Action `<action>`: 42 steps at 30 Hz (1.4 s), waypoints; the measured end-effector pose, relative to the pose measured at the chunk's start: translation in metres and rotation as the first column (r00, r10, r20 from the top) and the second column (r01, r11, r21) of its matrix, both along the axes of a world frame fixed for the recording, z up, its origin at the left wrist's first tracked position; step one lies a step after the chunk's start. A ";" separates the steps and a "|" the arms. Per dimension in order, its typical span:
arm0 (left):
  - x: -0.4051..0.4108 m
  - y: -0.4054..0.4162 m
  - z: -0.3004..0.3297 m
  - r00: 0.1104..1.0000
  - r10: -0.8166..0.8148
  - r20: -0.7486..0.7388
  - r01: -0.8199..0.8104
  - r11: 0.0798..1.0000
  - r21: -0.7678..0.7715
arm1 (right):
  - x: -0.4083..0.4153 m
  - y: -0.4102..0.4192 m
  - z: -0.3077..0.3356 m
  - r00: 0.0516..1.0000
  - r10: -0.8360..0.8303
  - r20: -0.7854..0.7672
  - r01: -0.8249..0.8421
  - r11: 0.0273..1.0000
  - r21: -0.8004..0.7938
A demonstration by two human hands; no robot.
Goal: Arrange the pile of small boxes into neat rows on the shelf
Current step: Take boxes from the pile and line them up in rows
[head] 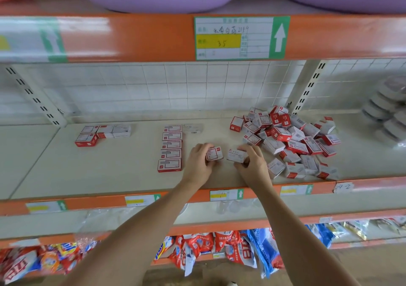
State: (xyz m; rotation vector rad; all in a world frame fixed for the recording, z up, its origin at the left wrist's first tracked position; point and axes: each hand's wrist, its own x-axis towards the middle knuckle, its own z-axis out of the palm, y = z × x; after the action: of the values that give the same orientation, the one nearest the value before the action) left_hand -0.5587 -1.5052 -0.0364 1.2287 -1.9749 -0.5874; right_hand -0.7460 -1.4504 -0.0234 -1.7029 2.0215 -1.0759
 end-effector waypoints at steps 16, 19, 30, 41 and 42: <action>0.029 -0.010 0.025 0.989 0.091 0.113 -0.081 0.993 -0.090 | 0.043 -0.037 0.026 0.997 0.042 0.061 -0.045 0.998 0.049; 0.060 -0.019 0.038 0.987 0.143 0.074 -0.137 0.987 -0.083 | 0.072 -0.055 0.037 0.993 0.100 0.067 -0.102 0.995 0.017; 0.212 -0.027 0.028 0.904 0.376 0.205 -0.389 0.921 0.026 | 0.209 -0.084 0.031 0.946 0.322 0.047 -0.324 0.943 0.069; 0.300 -0.041 0.019 0.896 0.328 0.299 -0.379 0.916 0.134 | 0.283 -0.102 0.012 0.890 0.432 -0.145 -0.394 0.889 0.233; 0.303 -0.042 0.019 0.906 0.318 0.281 -0.368 0.918 0.149 | 0.286 -0.102 0.011 0.890 0.430 -0.155 -0.389 0.890 0.237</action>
State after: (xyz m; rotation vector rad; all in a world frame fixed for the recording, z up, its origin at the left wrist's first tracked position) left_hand -0.2554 -1.5469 -0.0179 1.8099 -1.8635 -0.4737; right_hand -0.4601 -1.5528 -0.0119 -2.0714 1.6859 -0.5571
